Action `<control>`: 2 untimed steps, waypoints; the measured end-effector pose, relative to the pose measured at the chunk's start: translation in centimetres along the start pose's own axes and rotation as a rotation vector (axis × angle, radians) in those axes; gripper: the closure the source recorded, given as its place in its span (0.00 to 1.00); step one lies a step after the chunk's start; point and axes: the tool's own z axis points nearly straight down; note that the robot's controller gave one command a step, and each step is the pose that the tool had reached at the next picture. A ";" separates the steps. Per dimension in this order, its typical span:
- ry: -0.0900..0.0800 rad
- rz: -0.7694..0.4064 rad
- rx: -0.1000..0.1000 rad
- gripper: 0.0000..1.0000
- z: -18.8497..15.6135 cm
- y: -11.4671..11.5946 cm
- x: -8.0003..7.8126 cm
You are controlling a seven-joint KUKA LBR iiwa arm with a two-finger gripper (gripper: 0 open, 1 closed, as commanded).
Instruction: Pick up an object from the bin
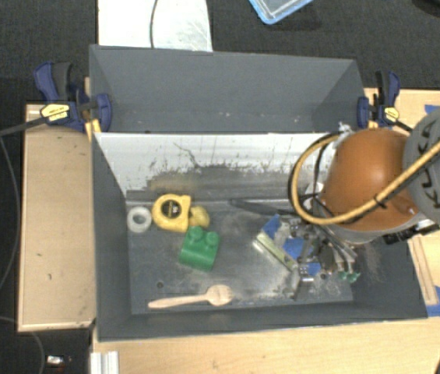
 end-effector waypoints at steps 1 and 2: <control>-0.008 0.001 0.000 0.00 -0.4 0.0 -0.2; -0.014 0.032 0.000 0.00 4.3 -6.3 -4.5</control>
Offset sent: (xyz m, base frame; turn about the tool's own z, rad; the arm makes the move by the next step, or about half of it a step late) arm 0.0434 -0.0625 -0.0452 0.0319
